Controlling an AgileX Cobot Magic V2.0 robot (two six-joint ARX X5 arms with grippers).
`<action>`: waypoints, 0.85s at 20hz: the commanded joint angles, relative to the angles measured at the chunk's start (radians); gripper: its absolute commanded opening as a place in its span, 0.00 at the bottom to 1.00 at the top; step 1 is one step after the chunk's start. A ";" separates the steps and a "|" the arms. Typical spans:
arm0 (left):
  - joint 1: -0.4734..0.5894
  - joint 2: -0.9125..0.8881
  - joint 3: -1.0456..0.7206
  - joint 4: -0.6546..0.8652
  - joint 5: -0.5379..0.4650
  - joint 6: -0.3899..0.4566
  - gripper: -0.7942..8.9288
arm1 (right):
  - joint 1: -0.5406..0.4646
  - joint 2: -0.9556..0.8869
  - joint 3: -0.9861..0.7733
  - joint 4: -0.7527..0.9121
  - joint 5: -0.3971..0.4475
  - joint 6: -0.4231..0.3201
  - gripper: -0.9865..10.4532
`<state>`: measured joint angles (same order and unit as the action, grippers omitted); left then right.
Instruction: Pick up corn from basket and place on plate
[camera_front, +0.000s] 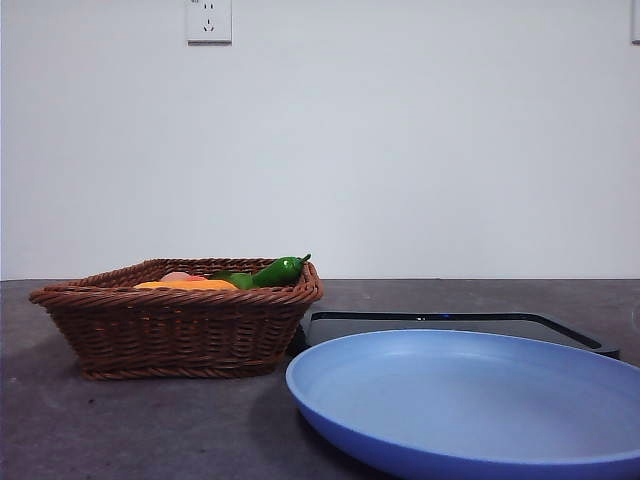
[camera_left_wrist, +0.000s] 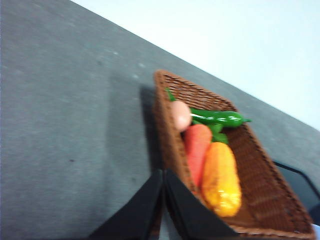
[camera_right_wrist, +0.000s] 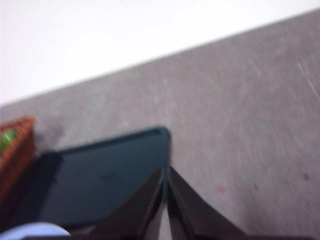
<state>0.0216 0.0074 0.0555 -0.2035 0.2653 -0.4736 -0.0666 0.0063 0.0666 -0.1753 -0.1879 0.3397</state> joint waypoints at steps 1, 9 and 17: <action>0.002 0.015 0.057 0.007 0.049 -0.031 0.09 | -0.001 -0.002 0.060 0.013 -0.008 0.050 0.09; 0.002 0.148 0.224 -0.051 0.136 0.001 0.09 | -0.001 0.108 0.243 -0.079 -0.058 0.030 0.09; 0.002 0.362 0.443 -0.232 0.242 0.173 0.09 | -0.001 0.331 0.459 -0.256 -0.241 -0.100 0.09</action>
<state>0.0223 0.3511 0.4713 -0.4236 0.4973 -0.3824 -0.0666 0.3119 0.4973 -0.4149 -0.4030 0.2981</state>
